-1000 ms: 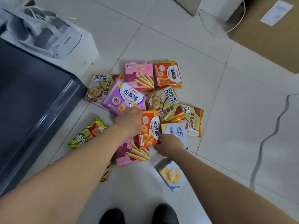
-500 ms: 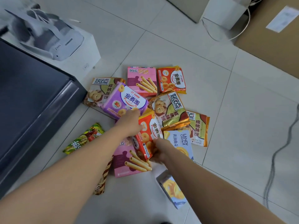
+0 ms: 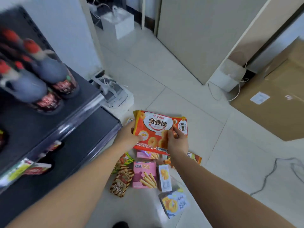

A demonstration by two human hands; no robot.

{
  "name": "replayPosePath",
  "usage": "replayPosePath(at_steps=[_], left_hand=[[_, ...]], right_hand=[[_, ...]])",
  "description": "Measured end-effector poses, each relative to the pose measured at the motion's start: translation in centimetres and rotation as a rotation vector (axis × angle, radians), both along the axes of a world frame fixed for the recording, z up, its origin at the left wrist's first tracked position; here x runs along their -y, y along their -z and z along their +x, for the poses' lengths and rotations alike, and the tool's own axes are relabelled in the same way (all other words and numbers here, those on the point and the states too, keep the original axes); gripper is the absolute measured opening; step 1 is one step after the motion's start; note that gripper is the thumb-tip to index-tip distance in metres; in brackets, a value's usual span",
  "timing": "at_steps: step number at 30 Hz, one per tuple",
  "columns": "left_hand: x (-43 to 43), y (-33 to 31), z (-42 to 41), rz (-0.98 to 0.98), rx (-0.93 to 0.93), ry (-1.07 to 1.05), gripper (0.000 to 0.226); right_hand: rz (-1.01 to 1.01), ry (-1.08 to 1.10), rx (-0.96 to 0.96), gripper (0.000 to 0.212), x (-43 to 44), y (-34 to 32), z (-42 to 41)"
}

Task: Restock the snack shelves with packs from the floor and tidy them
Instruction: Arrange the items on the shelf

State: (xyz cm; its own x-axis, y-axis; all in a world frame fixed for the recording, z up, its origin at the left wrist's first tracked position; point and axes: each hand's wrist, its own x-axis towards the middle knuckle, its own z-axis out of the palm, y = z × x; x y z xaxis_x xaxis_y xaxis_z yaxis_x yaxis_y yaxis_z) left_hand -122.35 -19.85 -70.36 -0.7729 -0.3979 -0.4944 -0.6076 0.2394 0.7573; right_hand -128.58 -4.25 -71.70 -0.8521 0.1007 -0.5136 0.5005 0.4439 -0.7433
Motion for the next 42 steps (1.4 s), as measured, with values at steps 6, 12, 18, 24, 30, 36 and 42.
replayPosePath(at_steps=[6, 12, 18, 24, 30, 36, 42], left_hand=[[1.7, -13.7, 3.1, -0.039, -0.120, -0.231, 0.025], [3.1, -25.1, 8.6, -0.162, -0.197, -0.480, 0.027], [1.7, -32.7, 16.8, -0.174, -0.296, -0.755, 0.030], [-1.0, -38.6, 26.7, -0.234, -0.328, -1.027, 0.027], [-2.7, -44.1, 37.8, -0.401, -0.297, -1.223, 0.033], [-6.6, -48.9, 49.8, -0.526, -0.324, -1.454, 0.033], [-13.0, -52.7, 62.8, -0.624, -0.283, -1.692, 0.035]], right_hand=[[-0.004, -0.174, -0.152, 0.034, 3.8, -14.0, 0.4], [-0.075, -0.368, -0.259, 0.033, 7.4, -24.9, 3.7], [-0.151, -0.639, -0.354, 0.034, 9.3, -32.2, 9.0], [-0.247, -0.898, -0.434, 0.037, 10.7, -38.1, 16.9], [-0.411, -1.182, -0.504, 0.036, 12.4, -43.2, 26.8], [-0.571, -1.427, -0.567, 0.036, 13.1, -47.7, 39.2], [-0.707, -1.639, -0.620, 0.037, 10.7, -51.9, 52.9]])
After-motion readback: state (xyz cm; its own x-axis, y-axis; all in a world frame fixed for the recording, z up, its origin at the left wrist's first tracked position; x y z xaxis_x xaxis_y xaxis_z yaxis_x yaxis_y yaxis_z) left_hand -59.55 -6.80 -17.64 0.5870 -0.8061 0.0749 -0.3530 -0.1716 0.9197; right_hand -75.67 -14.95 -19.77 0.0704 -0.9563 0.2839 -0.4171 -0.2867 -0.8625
